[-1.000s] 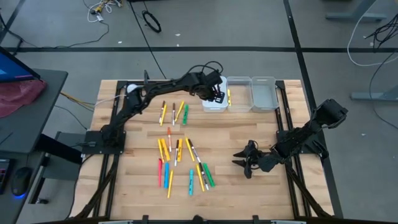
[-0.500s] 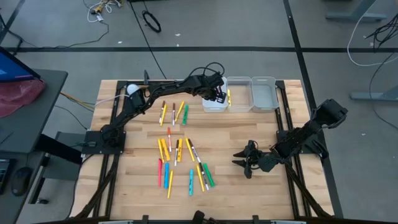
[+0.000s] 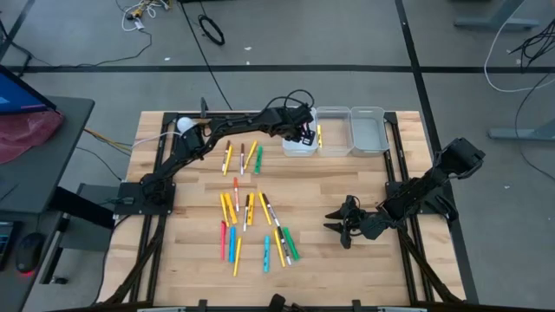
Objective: Pick & Place Markers
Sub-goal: Put the pink marker pen into the white bin, then put the yellow pen into the gray bin
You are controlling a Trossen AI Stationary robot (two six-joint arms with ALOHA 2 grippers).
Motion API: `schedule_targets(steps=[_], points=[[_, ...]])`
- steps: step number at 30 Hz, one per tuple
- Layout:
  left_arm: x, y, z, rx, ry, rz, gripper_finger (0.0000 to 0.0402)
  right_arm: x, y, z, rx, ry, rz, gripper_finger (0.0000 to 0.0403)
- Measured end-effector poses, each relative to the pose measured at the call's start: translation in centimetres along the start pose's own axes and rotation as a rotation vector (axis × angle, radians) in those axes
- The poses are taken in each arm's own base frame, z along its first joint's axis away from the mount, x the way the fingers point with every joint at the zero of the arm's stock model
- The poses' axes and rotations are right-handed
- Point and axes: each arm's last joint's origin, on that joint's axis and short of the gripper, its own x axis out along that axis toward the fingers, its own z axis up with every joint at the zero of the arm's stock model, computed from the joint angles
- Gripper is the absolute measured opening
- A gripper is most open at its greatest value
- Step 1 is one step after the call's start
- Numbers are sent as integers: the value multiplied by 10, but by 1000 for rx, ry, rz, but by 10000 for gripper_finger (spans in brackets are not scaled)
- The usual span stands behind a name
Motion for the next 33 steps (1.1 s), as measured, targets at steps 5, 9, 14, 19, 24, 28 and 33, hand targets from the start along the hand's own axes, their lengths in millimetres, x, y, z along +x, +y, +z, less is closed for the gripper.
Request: schedule_targets(steps=[5, 9, 14, 19, 24, 28, 33], points=[[0, 0, 0, 0, -3, -4, 68, 0, 0, 0, 0, 0, 0, 155], [0, -2, -1, 2, -1, -13, 92, 0, 0, 0, 0, 0, 0, 155], [-3, -4, -2, 16, 60, -83, 108, 0, 0, 0, 1, 0, 0, 155], [-31, -14, -1, 115, 75, -169, 110, 0, 0, 1, 11, -5, 4, 155], [-78, -35, -23, 301, 38, -78, 110, 0, 2, 2, 24, -18, 17, 155], [-120, -53, -57, 474, -52, 114, 110, 0, 3, 3, 35, -29, 28, 155], [-152, -73, -115, 681, -73, 286, 110, 0, 5, 5, 48, -42, 49, 155]])
